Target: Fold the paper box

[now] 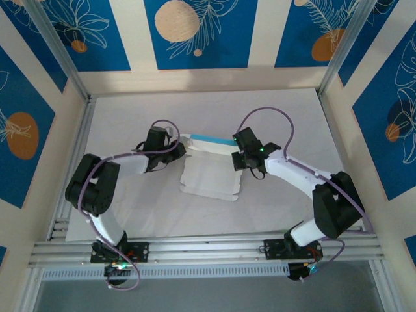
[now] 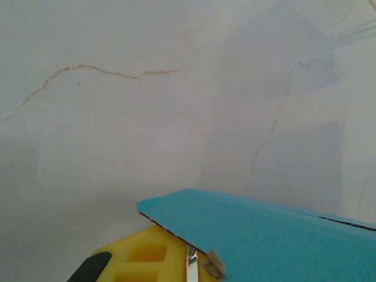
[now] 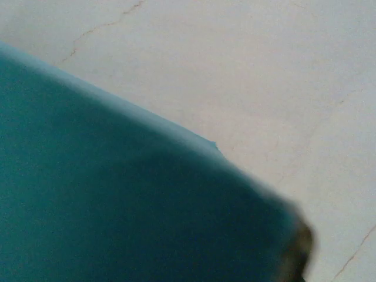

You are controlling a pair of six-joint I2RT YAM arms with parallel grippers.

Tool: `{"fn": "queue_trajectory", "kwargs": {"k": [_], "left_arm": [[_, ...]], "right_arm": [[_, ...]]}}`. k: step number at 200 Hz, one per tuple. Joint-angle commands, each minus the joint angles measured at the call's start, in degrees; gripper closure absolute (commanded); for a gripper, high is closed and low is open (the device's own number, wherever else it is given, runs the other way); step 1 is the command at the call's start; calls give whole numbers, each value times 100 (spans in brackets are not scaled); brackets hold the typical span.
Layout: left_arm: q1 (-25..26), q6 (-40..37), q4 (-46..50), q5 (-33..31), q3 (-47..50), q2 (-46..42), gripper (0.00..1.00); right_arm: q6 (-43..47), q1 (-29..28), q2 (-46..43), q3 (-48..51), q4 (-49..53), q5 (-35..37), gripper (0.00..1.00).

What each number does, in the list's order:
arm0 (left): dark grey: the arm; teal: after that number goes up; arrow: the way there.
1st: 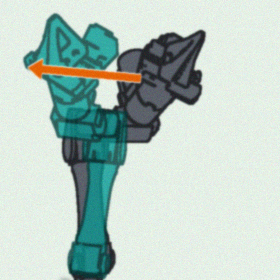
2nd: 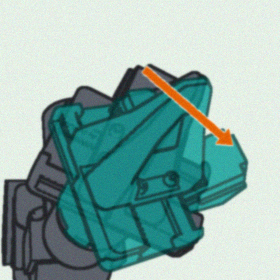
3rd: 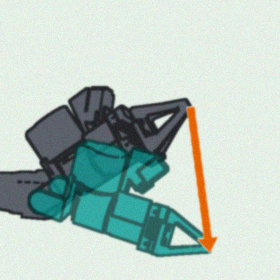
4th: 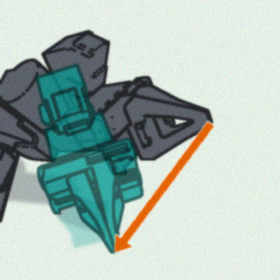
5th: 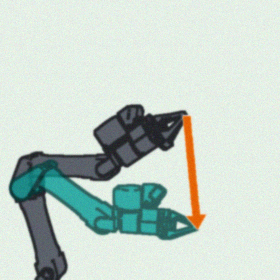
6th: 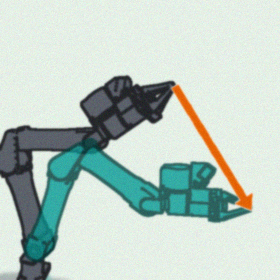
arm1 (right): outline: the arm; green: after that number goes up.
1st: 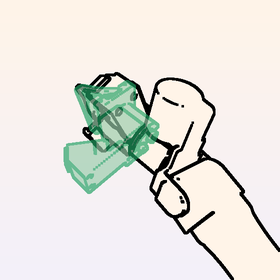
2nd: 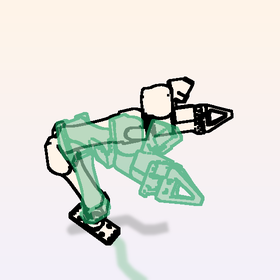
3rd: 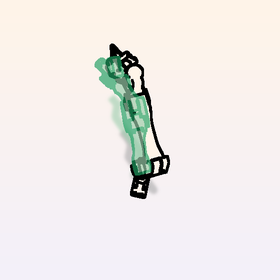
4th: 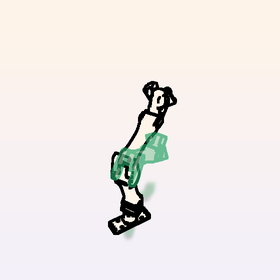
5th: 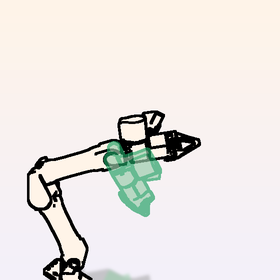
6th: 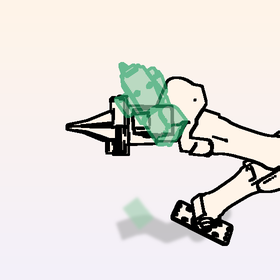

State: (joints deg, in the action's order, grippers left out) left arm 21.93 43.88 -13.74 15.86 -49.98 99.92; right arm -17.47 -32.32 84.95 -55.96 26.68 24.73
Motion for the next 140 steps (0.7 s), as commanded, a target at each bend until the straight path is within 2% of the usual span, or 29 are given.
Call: {"fn": "queue_trajectory", "kwargs": {"k": [1, 95, 118, 140], "left_arm": [[30, 242, -444, 186, 65, 133, 87], [156, 967, -1470, 881, 200, 718, 87], [239, 975, -1365, 843, 142, 831, 87], [284, 832, -809, 613, -1, 861, 88]], "right_arm": [[-186, -79, 107, -246, 27, -269, 100], [-281, -182, 476, -474, 152, -329, 100], [-267, -192, 523, -529, 205, -338, 100], [-241, -207, 548, -586, 241, -329, 100]]}}
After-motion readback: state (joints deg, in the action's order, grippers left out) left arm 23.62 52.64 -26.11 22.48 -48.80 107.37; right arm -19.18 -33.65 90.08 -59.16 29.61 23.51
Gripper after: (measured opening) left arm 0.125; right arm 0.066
